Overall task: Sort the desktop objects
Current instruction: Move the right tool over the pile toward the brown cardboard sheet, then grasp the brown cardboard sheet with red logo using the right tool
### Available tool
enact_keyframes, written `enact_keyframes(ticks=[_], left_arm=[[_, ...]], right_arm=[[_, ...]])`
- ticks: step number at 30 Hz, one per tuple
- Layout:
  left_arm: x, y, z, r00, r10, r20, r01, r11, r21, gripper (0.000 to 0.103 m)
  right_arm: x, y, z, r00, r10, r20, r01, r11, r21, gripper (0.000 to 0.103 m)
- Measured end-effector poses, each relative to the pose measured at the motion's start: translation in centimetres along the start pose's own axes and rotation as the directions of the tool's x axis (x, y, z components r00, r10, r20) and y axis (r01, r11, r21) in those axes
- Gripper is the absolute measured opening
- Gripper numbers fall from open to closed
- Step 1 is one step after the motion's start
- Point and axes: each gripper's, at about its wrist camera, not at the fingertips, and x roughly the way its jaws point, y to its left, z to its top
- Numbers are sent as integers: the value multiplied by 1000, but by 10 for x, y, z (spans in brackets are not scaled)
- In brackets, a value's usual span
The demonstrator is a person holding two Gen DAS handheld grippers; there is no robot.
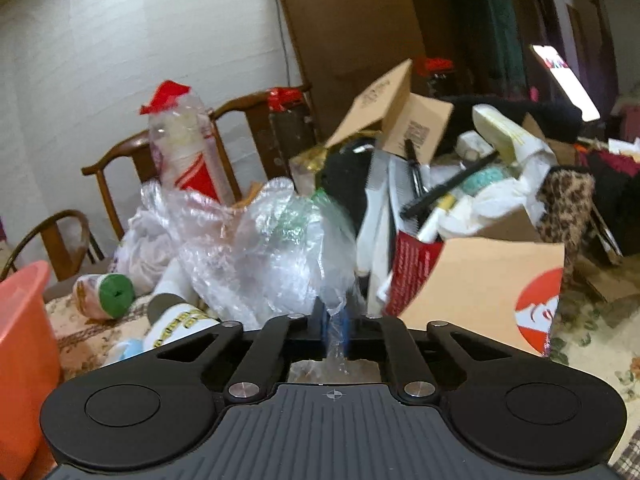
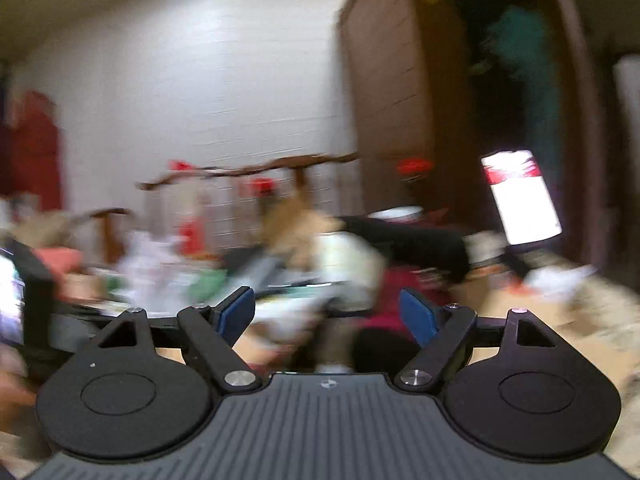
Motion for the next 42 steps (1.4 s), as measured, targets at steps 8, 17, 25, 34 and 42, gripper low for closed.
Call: enact_keyframes(ticks=[8,17,25,34,42], left_arm=[[-10,14,0,1000,-14,-3,14,1000,-10,3],[-41,-10,1,991,-105,83,102,994,38,89],[-44,-28,3,985,-151,82,145,987,75,99],[-17,-48,1,988,-147,48,147,989,14,103],[-16,-42,0,993,-108,50,109,994,-12,103]], right_arm=[[36,-5,-6,958,221,-185,-161,943,291,83],[61,-6,-26,910,314,-271,-173,881,441,84],[64,-13,-20,912,332,-241,-182,853,490,84],[68,-12,-22,908,353,-227,-183,820,542,84],[79,-23,-31,872,457,-178,-228,699,677,84]])
